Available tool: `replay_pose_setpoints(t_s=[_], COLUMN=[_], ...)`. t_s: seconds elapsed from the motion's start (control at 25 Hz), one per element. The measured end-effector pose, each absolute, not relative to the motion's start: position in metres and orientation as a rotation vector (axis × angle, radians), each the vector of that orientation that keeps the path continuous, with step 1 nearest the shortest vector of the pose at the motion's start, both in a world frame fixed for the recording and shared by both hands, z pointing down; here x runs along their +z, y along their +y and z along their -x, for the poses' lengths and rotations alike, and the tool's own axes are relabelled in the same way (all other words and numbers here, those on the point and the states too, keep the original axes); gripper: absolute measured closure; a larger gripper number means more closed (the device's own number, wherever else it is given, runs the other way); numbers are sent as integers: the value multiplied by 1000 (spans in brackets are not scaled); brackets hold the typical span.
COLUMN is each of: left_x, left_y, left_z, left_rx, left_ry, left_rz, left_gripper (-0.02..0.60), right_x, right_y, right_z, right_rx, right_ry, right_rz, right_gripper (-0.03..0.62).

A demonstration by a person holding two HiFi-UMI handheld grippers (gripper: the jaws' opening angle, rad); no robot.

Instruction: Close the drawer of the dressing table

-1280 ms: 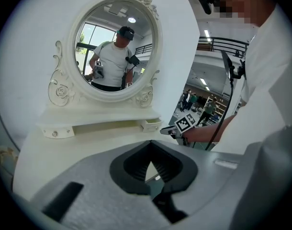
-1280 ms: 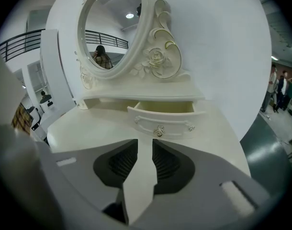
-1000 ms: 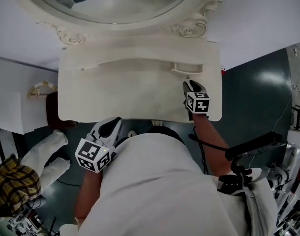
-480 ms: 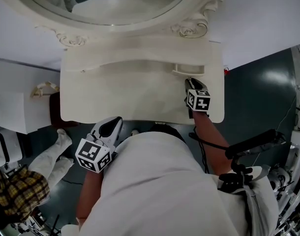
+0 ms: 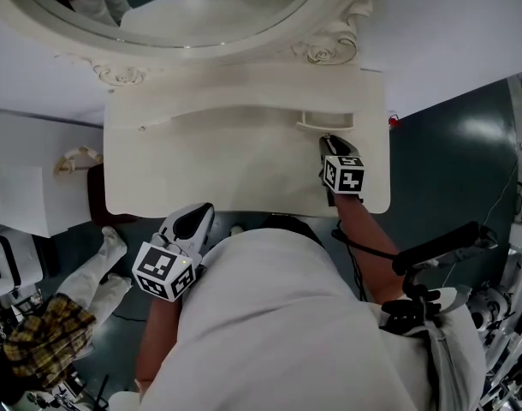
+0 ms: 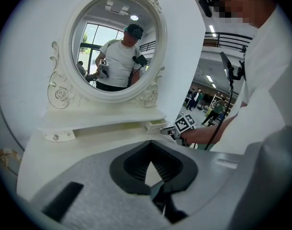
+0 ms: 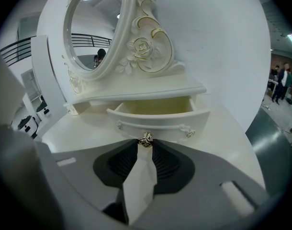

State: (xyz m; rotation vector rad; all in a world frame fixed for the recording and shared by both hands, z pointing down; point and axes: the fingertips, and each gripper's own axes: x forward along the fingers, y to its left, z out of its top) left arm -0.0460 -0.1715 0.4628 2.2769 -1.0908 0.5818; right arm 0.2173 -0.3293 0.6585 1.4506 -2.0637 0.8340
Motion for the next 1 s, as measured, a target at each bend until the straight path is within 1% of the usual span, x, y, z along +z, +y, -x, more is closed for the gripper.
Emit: replay_pose_setpoints(t_s=[1.0], left_x=[464], left_y=[-177], left_z=[45], left_rx=[581], left_ry=[-1128], left_rz=[-2244], left_gripper=[579], right_x=[659], right_y=[-367], right_z=[-219], right_rx=[830], right_ry=[-2078], right_rz=[-1426], right_gripper=[496])
